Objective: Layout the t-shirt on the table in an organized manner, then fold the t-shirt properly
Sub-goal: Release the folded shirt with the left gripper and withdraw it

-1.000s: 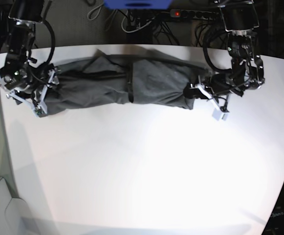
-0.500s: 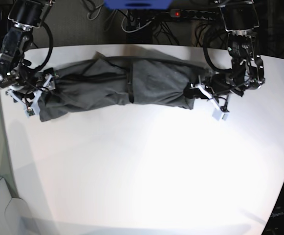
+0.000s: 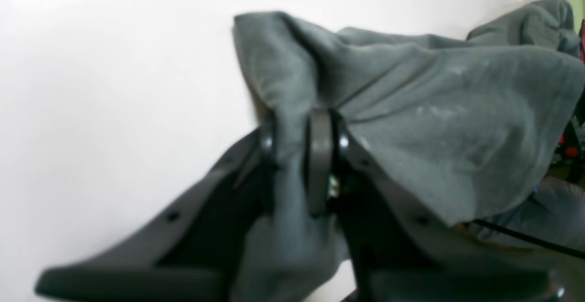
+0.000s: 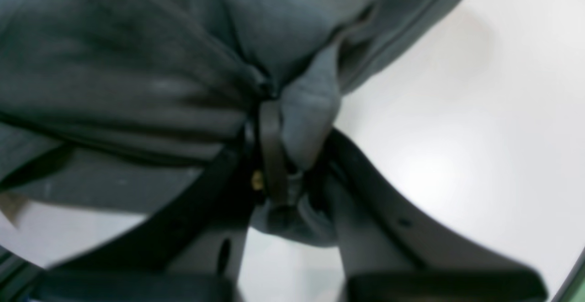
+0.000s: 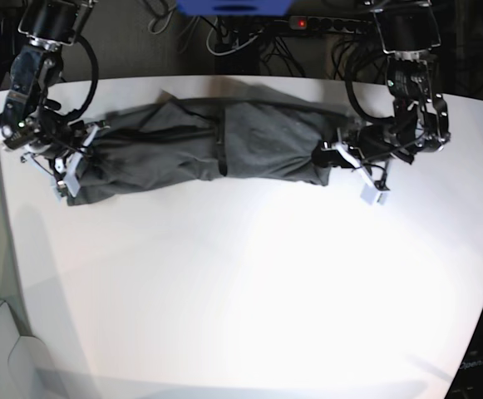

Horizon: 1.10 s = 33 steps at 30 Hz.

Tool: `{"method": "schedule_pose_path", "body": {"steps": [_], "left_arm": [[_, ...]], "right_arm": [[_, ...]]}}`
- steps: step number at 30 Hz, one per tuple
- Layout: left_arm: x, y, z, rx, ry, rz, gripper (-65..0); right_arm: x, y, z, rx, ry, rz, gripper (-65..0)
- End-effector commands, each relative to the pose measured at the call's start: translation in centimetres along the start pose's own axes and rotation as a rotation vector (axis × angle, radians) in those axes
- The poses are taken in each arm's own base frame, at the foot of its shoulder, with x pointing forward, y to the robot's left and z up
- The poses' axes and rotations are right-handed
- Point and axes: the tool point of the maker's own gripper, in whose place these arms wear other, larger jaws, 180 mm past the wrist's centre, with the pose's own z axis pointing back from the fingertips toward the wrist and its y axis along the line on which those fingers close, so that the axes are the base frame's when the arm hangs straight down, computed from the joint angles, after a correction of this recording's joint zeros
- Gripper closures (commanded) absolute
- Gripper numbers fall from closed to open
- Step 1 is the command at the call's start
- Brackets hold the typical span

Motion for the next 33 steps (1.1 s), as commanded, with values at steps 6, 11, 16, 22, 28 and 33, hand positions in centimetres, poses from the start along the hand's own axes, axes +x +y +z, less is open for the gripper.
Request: {"method": "schedule_pose_path", "body": {"steps": [6,11,16,22,28,33], "left_arm": [[0.7,0.7,0.3,0.045,0.029,-0.032,-0.4],[1.6,0.1,0.4,0.020,0.005,-0.032,-0.4],[3.4,-1.6,1.2,-0.076,-0.072,-0.013,-0.5],[4.6,-3.0,1.9,-0.163,-0.128,0.014,-0.5],[5.7,-4.2,2.6,-0.189,-0.167,-0.008,-5.8],[5.7,-4.0,2.6,-0.182,-0.166,-0.006,-29.7]], "right_arm": [[-0.6,-1.8,1.9,-0.116,0.081,0.064,0.0],[-0.1,-1.9,2.2,-0.124,0.068,0.072,0.0],[-0.1,-1.9,2.2,-0.124,0.068,0.072,0.0],[0.1,-1.9,2.2,-0.126,0.062,0.072,0.0],[0.4,-2.1,2.3,-0.130,0.056,0.074,0.0],[0.5,-2.1,2.3,-0.131,0.053,0.074,0.0]]}}
